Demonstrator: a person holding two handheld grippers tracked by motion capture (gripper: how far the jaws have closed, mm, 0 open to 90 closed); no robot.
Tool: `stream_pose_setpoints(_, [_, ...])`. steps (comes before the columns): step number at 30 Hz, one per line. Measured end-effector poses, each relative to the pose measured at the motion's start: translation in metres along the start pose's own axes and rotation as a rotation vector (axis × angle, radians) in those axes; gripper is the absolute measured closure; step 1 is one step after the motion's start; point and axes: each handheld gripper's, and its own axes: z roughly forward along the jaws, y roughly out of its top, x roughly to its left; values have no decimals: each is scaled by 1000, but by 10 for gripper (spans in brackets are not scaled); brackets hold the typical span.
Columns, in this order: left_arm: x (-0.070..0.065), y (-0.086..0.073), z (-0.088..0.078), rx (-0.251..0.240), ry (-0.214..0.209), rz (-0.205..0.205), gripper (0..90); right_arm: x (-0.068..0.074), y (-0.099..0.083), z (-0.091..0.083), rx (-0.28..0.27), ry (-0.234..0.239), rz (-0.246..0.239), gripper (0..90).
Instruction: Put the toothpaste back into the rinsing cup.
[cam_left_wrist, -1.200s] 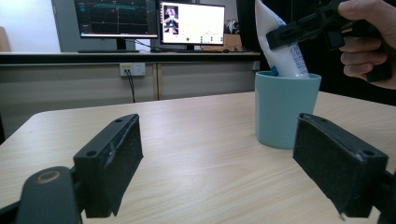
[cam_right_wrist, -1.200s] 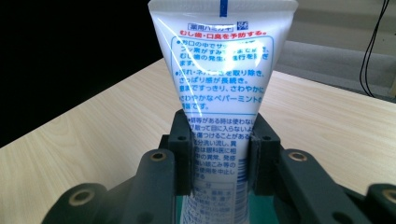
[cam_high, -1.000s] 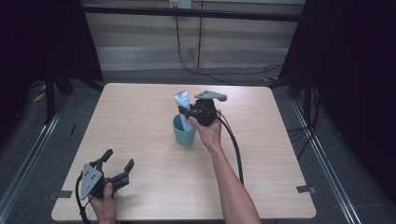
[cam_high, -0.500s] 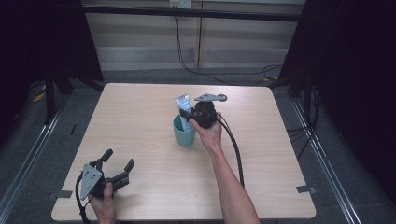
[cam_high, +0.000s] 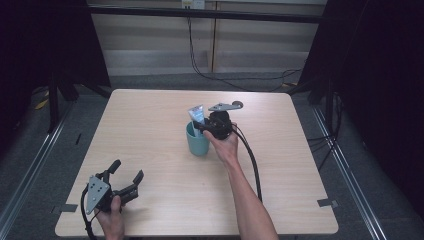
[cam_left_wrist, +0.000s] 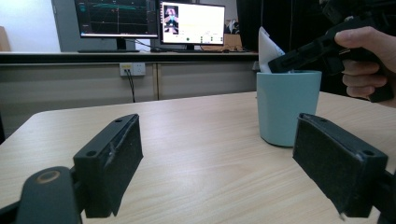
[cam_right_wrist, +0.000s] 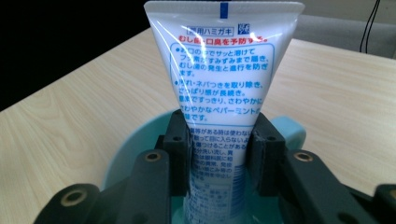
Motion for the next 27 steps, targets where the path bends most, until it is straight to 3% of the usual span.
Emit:
stream_pose_setpoints(20, [0,0,0,1,0,-2,157,5,-9,-6,-17,21,-15,592])
stream_pose_setpoints(27, [0,0,0,1,3,4,157,8,-6,-9,-33,17,-24,486])
